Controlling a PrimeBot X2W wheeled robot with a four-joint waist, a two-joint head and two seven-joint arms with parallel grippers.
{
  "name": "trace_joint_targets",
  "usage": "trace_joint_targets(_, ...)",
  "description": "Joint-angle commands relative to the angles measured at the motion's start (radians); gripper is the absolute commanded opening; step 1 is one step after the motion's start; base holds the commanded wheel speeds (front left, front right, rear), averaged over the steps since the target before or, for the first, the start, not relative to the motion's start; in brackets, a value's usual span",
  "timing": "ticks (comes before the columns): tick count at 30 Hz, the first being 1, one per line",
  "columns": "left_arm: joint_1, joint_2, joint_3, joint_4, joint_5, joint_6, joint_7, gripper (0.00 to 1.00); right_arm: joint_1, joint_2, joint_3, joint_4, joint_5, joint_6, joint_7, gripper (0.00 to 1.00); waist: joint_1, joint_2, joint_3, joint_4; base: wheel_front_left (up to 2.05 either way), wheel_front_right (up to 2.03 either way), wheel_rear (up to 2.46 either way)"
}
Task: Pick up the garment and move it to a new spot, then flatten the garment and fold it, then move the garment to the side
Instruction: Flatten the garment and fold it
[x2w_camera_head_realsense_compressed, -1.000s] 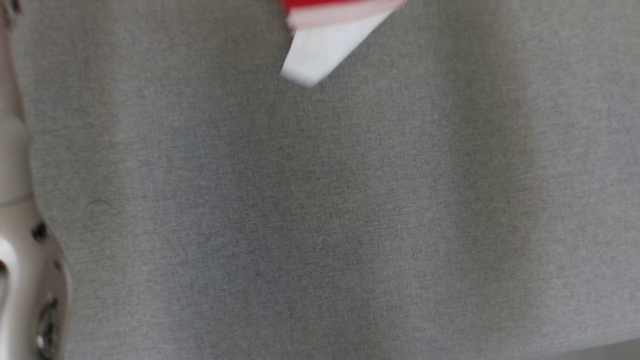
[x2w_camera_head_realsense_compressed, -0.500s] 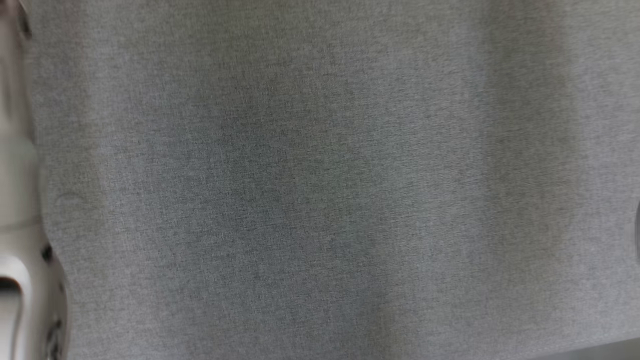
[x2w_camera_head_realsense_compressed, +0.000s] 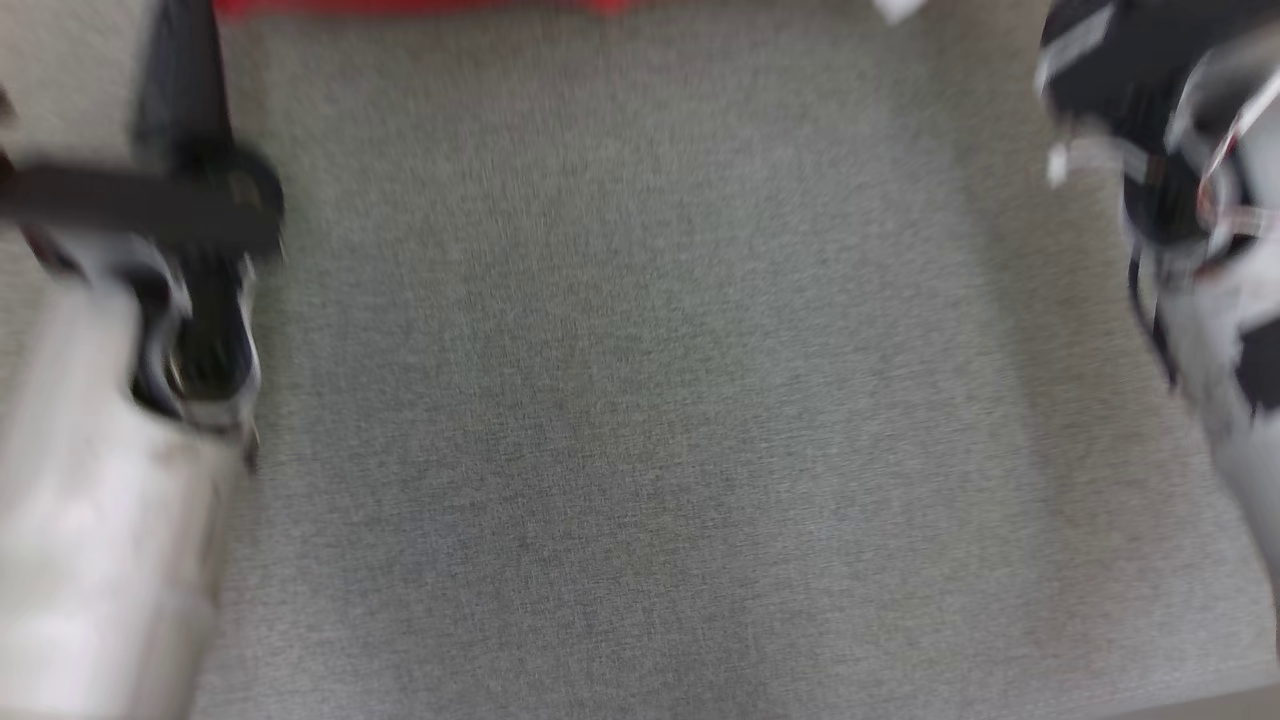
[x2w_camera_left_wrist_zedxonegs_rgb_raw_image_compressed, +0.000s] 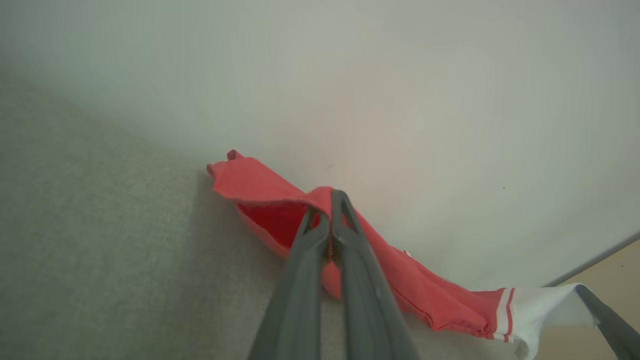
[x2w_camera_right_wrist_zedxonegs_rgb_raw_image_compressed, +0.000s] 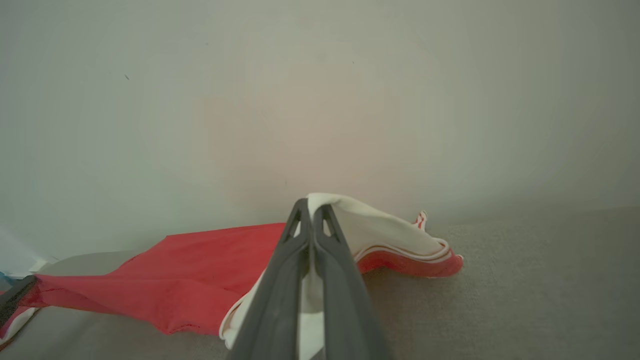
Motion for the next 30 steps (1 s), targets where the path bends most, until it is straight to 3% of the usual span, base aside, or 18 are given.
trace_joint_targets(1, 0.068, -0.004, 0.006, 0.005, -0.026, 0.002, 0.0, 0.0, 0.072, -0.02, 0.005, -0.023, 0.027, 0.0, 0.049, 0.0, 0.0001, 0.0, -0.112, -0.006, 0.0, 0.0, 0.0)
trace_joint_targets(6, 0.243, -0.019, 0.002, 0.047, -0.073, 0.002, 0.0, 0.0, 0.285, -0.074, -0.004, -0.103, 0.078, 0.0, 0.249, 0.0, 0.0001, 0.0, -0.224, -0.009, 0.0, 0.0, 0.0)
trace_joint_targets(13, 0.391, -0.054, -0.001, 0.115, -0.033, 0.003, 0.0, 0.0, 0.557, -0.135, -0.078, -0.183, -0.026, 0.0, 0.51, 0.0, 0.0001, 0.0, -0.348, 0.007, 0.0, 0.0, 0.0)
trace_joint_targets(20, 0.526, -0.092, 0.003, 0.109, 0.002, 0.002, 0.0, 0.0, 0.813, -0.107, -0.201, -0.36, -0.107, 0.0, 0.749, 0.0, 0.0001, 0.0, -0.422, 0.021, 0.0, 0.0, 0.0)
trace_joint_targets(30, 0.726, -0.115, -0.008, 0.053, 0.031, 0.007, 0.005, 0.0, 1.089, 0.049, -0.445, -0.581, -0.24, 0.0, 0.949, 0.0, 0.0001, 0.0, -0.477, 0.041, 0.0, 0.0, 0.0)
